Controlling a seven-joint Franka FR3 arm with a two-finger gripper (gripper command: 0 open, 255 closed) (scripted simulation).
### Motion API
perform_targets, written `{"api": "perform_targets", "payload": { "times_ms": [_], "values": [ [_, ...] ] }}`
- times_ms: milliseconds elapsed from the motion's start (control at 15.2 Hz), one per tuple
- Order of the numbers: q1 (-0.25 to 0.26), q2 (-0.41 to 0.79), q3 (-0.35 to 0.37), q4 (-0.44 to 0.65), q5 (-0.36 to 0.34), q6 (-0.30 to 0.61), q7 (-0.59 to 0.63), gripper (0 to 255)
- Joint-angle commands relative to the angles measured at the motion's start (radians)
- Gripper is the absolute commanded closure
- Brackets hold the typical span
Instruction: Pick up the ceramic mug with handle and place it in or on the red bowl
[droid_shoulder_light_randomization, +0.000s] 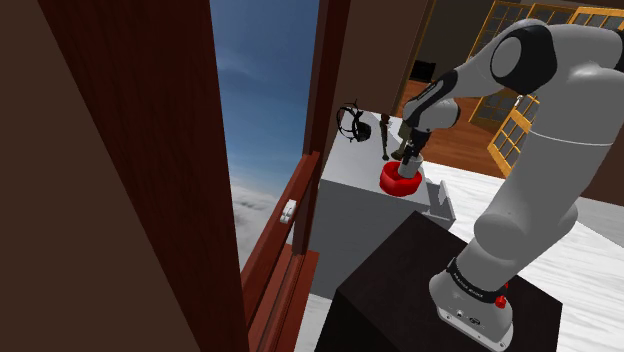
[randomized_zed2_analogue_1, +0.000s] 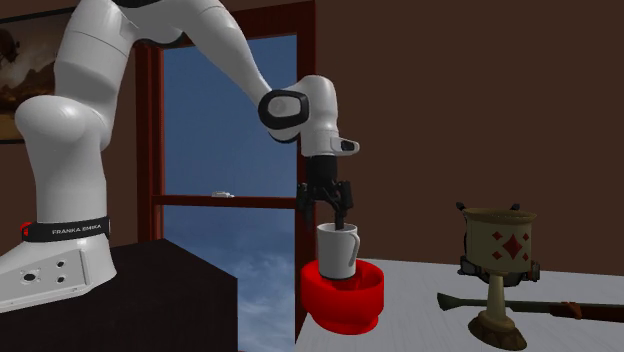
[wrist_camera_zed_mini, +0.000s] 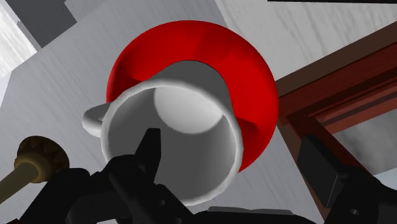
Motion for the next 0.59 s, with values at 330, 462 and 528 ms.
{"api": "perform_targets", "payload": {
  "times_ms": [330, 462, 528],
  "values": [
    [0.017, -0.071, -0.016, 0.006, -0.048, -0.071, 0.035, 0],
    [0.017, -0.071, -0.016, 0.006, -0.048, -0.071, 0.035, 0],
    [0.017, -0.071, -0.016, 0.006, -0.048, -0.071, 0.035, 0]
  ]
}}
